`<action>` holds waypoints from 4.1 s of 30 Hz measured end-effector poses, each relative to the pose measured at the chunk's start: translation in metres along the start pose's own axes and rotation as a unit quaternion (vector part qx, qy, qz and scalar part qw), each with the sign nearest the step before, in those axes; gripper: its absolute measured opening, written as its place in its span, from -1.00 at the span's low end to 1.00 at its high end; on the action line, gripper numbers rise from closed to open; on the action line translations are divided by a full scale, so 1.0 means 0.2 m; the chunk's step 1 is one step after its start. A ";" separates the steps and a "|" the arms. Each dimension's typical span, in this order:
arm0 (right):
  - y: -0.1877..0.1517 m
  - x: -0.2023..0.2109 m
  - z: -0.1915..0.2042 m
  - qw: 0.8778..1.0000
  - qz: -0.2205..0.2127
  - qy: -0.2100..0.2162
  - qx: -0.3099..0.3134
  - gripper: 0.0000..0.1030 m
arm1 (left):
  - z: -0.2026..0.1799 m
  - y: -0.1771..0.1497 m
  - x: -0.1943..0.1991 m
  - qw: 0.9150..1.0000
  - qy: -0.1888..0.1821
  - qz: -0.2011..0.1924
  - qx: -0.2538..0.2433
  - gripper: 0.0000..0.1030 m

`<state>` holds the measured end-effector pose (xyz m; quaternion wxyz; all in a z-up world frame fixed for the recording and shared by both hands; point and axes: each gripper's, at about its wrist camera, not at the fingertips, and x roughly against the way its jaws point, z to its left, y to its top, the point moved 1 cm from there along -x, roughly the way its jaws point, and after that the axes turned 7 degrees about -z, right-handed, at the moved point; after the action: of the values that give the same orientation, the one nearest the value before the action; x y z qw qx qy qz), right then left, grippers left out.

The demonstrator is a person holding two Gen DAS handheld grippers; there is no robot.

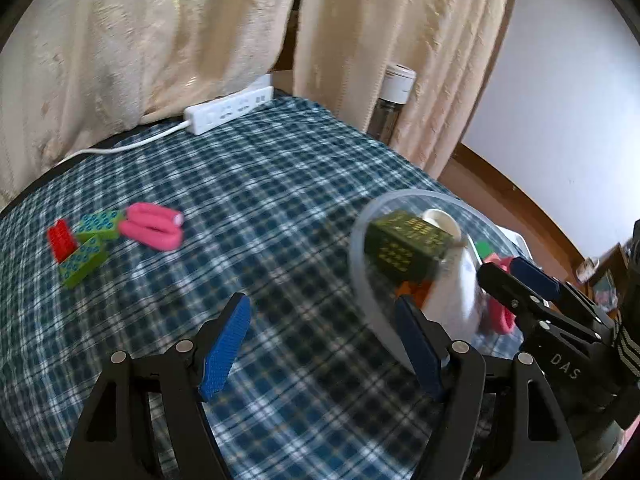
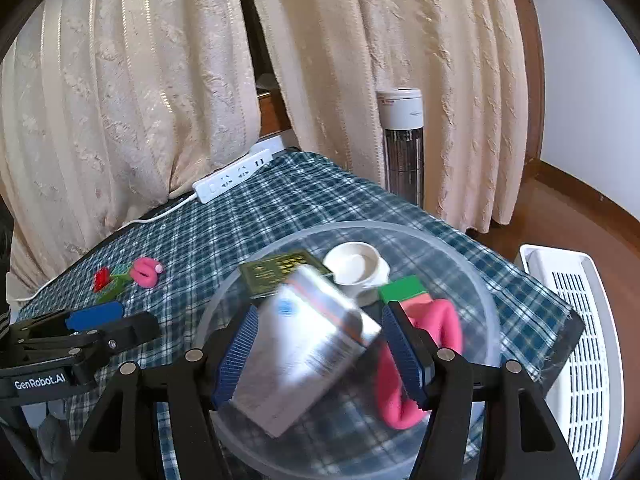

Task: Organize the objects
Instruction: 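Open the left gripper over the bowl while the right releases the pink foam tube, then move both grippers back toward the red and green Lego blocks, then grasp the red Lego brick with the left gripper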

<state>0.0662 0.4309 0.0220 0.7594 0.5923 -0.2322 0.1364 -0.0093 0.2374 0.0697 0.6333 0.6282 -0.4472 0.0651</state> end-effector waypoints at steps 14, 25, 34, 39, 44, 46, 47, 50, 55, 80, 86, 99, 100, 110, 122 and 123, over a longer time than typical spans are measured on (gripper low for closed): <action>0.00 -0.05 0.30 0.998 0.008 0.044 0.034 0.32 | 0.34 -0.03 0.08 0.997 0.044 -0.006 0.056 0.46; -0.01 -0.17 0.49 0.995 0.032 0.085 0.040 0.57 | 0.64 -0.05 0.09 0.989 0.094 -0.004 0.111 0.58; -0.01 -0.28 0.63 0.991 0.052 0.110 0.053 0.57 | 0.90 -0.06 0.07 0.978 0.146 0.014 0.151 0.59; -0.01 -0.32 0.71 0.989 0.058 0.120 0.065 0.57 | 0.98 -0.05 0.06 0.974 0.163 0.015 0.155 0.59; -0.01 -0.37 0.77 0.987 0.065 0.125 0.074 0.57 | 1.04 -0.02 0.03 0.971 0.173 0.021 0.163 0.59; -0.01 -0.39 0.79 0.987 0.070 0.127 0.075 0.57 | 1.07 -0.01 0.01 0.970 0.177 0.021 0.166 0.59; -0.01 -0.40 0.80 0.986 0.073 0.128 0.075 0.57 | 1.09 -0.01 0.01 0.969 0.179 0.021 0.168 0.59; -0.02 -0.44 0.83 0.985 0.079 0.130 0.077 0.57 | 1.15 0.01 -0.02 0.965 0.190 0.021 0.177 0.59; -0.03 -0.47 0.86 0.984 0.086 0.134 0.078 0.57 | 1.24 0.02 -0.07 0.959 0.205 0.028 0.196 0.59; -0.08 -0.61 0.94 0.981 0.114 0.136 0.082 0.57 | 1.42 0.10 -0.17 0.950 0.228 0.024 0.210 0.59; -0.09 -0.62 0.94 0.980 0.117 0.139 0.078 0.57 | 1.45 0.09 -0.16 0.946 0.250 0.024 0.205 0.59; -0.08 -0.63 0.95 0.980 0.119 0.135 0.085 0.57 | 1.47 0.14 -0.22 0.948 0.258 0.023 0.187 0.59; -0.08 -0.63 0.96 0.980 0.118 0.135 0.087 0.57 | 1.47 0.14 -0.22 0.948 0.259 0.023 0.183 0.57; -0.03 -0.68 1.01 0.980 0.109 0.129 0.102 0.57 | 1.46 0.12 -0.21 0.951 0.271 0.010 0.148 -0.10; 0.00 -0.85 1.09 0.979 0.122 0.108 0.124 0.57 | 1.45 0.11 -0.18 0.955 0.256 0.009 0.148 -0.37; 0.00 -0.86 1.10 0.978 0.123 0.107 0.128 0.57 | 1.45 0.11 -0.18 0.956 0.253 0.008 0.149 -0.37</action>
<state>-0.1234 0.2304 -0.0244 0.6751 0.6336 -0.2016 0.3196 -0.1858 0.0108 0.0082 0.6243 0.6748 -0.2624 0.2934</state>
